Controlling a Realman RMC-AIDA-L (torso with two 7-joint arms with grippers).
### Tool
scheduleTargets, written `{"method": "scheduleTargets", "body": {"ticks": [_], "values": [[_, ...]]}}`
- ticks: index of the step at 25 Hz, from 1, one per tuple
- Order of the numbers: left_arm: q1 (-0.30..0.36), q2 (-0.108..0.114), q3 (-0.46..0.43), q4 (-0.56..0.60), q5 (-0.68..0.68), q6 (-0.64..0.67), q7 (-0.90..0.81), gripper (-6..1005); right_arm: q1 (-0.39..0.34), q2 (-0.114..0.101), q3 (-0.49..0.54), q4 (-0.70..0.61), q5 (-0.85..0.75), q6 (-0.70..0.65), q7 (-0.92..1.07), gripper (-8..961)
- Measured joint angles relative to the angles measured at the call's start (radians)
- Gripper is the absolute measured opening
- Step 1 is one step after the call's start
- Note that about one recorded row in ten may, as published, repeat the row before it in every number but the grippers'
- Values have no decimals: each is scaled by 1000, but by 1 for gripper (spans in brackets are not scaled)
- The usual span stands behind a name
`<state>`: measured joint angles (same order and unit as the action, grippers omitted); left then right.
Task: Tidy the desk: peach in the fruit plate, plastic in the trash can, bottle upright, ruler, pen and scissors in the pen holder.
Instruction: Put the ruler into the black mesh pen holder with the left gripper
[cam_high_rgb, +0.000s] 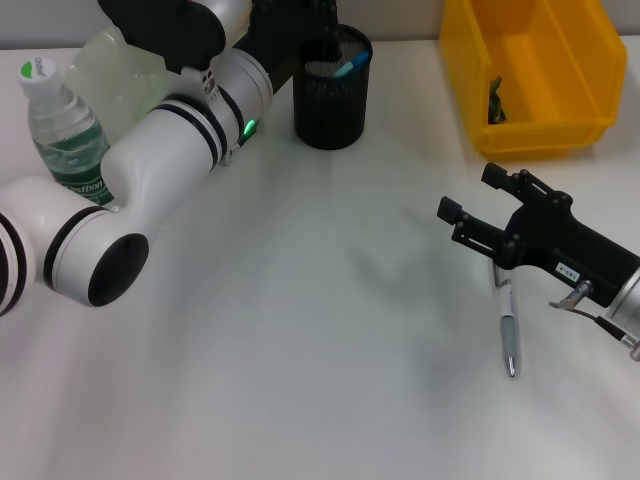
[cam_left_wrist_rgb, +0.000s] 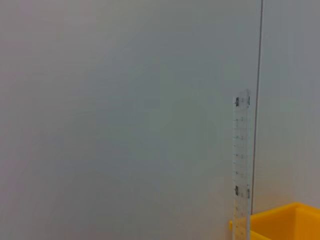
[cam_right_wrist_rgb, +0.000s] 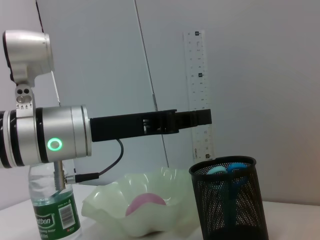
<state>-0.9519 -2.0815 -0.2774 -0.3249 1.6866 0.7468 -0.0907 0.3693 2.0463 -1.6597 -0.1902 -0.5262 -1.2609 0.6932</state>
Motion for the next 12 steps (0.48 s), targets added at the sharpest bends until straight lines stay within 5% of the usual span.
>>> {"method": "scheduleTargets", "body": {"ticks": [12], "values": [[6, 0, -3, -1, 46, 2, 0, 28, 3, 2, 0, -3, 0, 0, 0, 826]]}}
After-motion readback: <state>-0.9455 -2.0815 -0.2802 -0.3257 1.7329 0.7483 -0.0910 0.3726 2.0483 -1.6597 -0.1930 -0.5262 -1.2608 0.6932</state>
